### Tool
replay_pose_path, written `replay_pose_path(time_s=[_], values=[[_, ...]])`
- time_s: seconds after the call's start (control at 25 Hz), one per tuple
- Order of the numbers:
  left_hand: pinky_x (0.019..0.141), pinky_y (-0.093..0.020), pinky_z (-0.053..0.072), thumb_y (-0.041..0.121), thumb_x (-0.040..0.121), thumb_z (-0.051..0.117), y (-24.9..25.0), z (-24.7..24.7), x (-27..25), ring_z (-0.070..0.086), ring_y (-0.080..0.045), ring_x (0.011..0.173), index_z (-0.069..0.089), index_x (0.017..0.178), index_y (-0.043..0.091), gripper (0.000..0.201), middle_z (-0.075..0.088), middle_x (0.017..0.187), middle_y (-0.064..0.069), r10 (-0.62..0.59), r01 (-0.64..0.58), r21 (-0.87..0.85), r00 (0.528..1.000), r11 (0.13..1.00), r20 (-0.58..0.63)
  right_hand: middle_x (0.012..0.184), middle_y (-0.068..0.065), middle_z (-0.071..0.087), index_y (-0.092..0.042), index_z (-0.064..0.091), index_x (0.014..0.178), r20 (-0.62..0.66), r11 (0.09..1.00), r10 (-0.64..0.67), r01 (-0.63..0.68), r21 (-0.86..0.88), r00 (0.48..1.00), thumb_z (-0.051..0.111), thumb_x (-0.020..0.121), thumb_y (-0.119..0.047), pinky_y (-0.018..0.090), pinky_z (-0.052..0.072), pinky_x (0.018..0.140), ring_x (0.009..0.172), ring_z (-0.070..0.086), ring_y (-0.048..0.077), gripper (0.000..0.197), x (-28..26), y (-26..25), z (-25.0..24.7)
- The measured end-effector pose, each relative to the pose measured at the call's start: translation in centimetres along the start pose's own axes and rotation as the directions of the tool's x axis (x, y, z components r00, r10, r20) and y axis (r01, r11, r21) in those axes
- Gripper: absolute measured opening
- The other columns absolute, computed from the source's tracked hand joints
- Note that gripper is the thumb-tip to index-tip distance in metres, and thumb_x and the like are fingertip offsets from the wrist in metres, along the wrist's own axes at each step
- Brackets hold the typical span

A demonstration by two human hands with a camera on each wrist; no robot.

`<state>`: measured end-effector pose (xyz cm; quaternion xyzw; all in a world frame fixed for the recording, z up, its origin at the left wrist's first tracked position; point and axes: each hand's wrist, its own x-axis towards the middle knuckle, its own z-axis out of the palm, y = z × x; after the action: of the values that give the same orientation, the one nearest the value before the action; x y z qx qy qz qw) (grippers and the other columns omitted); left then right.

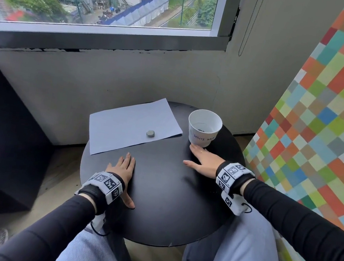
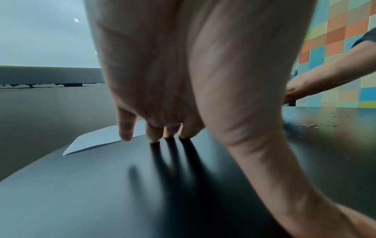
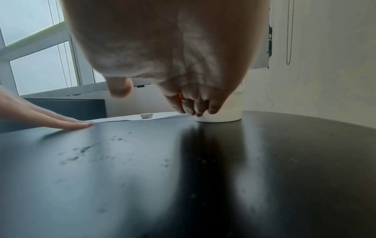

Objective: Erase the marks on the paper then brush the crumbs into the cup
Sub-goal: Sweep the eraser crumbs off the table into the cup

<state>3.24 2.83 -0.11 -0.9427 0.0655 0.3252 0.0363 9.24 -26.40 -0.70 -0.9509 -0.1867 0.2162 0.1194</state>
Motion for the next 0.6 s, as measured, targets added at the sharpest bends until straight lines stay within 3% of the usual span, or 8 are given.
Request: replay_pose_path(time_s=[0.16,0.28,0.44,0.52,0.6], values=[[0.121,-0.055,0.007,0.053,0.056,0.091,0.1,0.0,0.1,-0.013,-0.03,0.151,-0.02,0.153,0.006,0.155,-0.026,0.161,-0.011,-0.002,0.002,-0.002,1.0,1.0,-0.002,0.161,0.005,0.003,-0.009,0.006,0.153,0.033,1.0,0.013,-0.014,0.015,0.999,0.034,0.097,-0.055,0.026,0.004,0.118,0.147,0.005,0.016,0.078,1.0,0.0,-0.3],[0.12,-0.055,0.008,0.053,0.055,0.092,0.0,0.0,0.2,-0.013,-0.031,0.151,-0.019,0.154,0.005,0.156,-0.026,0.161,-0.012,0.0,0.0,-0.005,1.0,1.0,-0.003,0.161,0.006,-0.005,-0.007,0.001,0.152,0.052,0.999,-0.012,0.013,-0.035,0.999,0.036,0.096,-0.056,0.03,0.002,0.119,0.147,-0.003,0.015,0.082,0.5,-0.6,0.4],[0.121,-0.054,0.009,0.053,0.055,0.092,0.0,0.2,0.4,-0.014,-0.031,0.151,-0.019,0.153,0.005,0.156,-0.027,0.16,-0.012,-0.002,0.002,-0.002,1.0,1.0,-0.001,0.158,-0.003,-0.012,-0.012,-0.002,0.153,0.221,0.951,-0.266,0.293,-0.102,0.938,0.038,0.095,-0.057,0.026,-0.005,0.118,0.146,-0.009,0.008,0.084,-3.7,-2.7,3.8],[0.121,-0.054,0.009,0.053,0.054,0.092,0.0,0.2,0.6,-0.014,-0.031,0.151,-0.019,0.153,0.005,0.157,-0.027,0.16,-0.012,-0.001,0.001,-0.006,1.0,1.0,-0.003,0.159,-0.001,-0.009,-0.012,-0.002,0.153,0.174,0.971,-0.235,0.241,-0.01,0.956,0.038,0.097,-0.053,0.025,-0.003,0.118,0.146,-0.006,0.008,0.08,-3.4,-2.0,2.8],[0.121,-0.054,0.009,0.053,0.054,0.092,-0.1,0.2,0.6,-0.015,-0.031,0.151,-0.019,0.154,0.006,0.157,-0.027,0.16,-0.012,0.003,-0.003,-0.018,1.0,1.0,-0.003,0.16,0.006,-0.007,-0.008,-0.002,0.152,0.075,0.999,-0.037,0.037,0.002,0.996,0.036,0.097,-0.053,0.029,0.0,0.119,0.147,-0.005,0.012,0.08,-2.0,-0.3,0.9]])
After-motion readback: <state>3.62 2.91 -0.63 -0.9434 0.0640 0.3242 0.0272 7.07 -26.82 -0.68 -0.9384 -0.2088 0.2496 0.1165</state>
